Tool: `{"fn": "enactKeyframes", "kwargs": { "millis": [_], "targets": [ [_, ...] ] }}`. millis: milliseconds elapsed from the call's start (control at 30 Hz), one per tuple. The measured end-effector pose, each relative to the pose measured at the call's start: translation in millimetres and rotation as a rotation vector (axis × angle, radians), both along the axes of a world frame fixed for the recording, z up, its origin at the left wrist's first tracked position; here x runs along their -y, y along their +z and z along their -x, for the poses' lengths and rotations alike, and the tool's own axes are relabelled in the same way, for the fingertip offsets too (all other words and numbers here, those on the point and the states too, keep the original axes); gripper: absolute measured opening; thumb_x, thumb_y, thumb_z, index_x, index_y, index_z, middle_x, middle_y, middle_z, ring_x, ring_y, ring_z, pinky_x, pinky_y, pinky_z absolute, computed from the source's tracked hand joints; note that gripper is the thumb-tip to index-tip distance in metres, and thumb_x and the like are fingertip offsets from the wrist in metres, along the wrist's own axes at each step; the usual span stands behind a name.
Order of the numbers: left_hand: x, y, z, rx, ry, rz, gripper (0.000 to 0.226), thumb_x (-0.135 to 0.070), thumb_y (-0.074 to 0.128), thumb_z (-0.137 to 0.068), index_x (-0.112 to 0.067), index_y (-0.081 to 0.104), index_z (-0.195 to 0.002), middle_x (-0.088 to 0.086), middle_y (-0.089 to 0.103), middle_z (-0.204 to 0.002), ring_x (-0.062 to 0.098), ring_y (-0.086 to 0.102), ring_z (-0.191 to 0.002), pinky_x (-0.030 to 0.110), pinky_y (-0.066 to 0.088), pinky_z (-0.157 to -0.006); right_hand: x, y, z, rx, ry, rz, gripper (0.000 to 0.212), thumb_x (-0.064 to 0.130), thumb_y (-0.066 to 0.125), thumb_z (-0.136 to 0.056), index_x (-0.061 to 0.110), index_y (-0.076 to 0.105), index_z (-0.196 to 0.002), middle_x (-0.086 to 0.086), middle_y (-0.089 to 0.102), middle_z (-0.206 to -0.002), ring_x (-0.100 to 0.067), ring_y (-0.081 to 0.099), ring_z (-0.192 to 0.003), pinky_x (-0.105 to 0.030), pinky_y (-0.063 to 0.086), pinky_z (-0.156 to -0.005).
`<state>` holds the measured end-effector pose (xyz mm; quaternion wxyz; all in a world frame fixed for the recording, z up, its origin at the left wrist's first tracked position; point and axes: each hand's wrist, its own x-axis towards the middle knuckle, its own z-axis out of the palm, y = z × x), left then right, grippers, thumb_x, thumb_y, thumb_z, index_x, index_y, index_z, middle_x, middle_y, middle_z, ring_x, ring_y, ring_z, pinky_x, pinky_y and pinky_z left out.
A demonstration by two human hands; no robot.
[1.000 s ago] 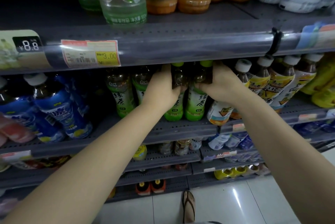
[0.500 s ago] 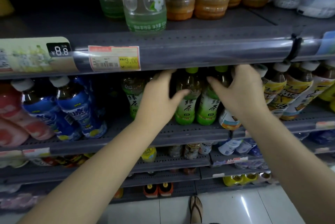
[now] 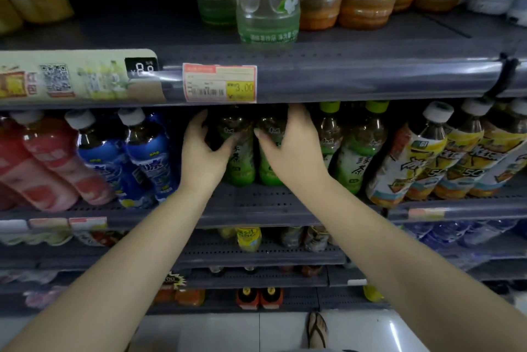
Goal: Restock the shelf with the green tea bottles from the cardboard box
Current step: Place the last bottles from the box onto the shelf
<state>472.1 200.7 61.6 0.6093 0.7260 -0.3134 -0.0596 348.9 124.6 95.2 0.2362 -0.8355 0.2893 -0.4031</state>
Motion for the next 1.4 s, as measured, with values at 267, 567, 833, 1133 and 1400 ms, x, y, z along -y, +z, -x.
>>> {"fn": "enactKeyframes", "kwargs": {
  "millis": [267, 567, 833, 1133, 1400],
  "targets": [
    [15.8, 2.9, -12.2, -0.011, -0.131, -0.171, 0.061, -0.035, 0.069, -0.081, -0.025, 0.043, -0.136, -0.002, 0.057, -0.131, 0.013, 0.053, -0.117, 0.028, 0.042, -0.097, 25.1, 0.0, -21.3, -0.38, -0.006, -0.041, 0.058, 0.034, 0.052, -0.094, -0.003, 0.035, -0.135, -0.02, 0.049, -0.131, -0.032, 0.047, -0.12, -0.032, 0.035, -0.102],
    [-18.5, -4.1, -2.6, 0.094, -0.135, -0.146, 0.052, -0.036, 0.071, -0.08, -0.028, 0.05, -0.127, -0.008, 0.064, -0.118, 0.009, 0.06, -0.11, 0.033, 0.048, -0.098, 19.6, 1.9, 0.3, -0.297, 0.163, -0.101, 0.061, 0.028, 0.068, -0.084, 0.002, 0.038, -0.13, -0.016, 0.055, -0.123, -0.028, 0.055, -0.113, -0.03, 0.045, -0.091],
    [-30.7, -6.4, 7.0, 0.122, -0.154, -0.134, 0.056, -0.042, 0.069, -0.079, -0.027, 0.048, -0.128, -0.009, 0.065, -0.116, 0.006, 0.06, -0.109, 0.036, 0.049, -0.098, 12.1, -2.0, 10.9, -0.192, 0.207, -0.121, 0.054, 0.024, 0.073, -0.08, 0.006, 0.046, -0.124, -0.011, 0.06, -0.118, -0.024, 0.06, -0.108, -0.028, 0.049, -0.085],
    [-42.8, 11.6, 37.6, 0.373, 0.019, -0.054, 0.083, -0.033, 0.071, -0.079, -0.009, 0.026, -0.144, 0.008, 0.034, -0.148, 0.018, 0.031, -0.139, 0.033, 0.027, -0.115, 9.3, 10.5, 53.8, -0.132, 0.173, -0.066, 0.075, 0.035, 0.073, -0.078, 0.014, 0.038, -0.141, -0.002, 0.049, -0.14, -0.009, 0.043, -0.128, -0.027, 0.037, -0.109],
    [-7.3, 13.3, 97.7, 0.289, -0.348, 0.02, 0.055, -0.027, 0.066, -0.086, -0.022, 0.042, -0.136, -0.008, 0.045, -0.141, 0.002, 0.04, -0.133, 0.026, 0.035, -0.11, 44.1, 3.2, 114.4, 0.025, -0.066, 0.027, 0.053, 0.027, 0.066, -0.085, 0.013, 0.047, -0.133, -0.004, 0.056, -0.131, -0.015, 0.052, -0.124, -0.033, 0.044, -0.104]
  ]
}}
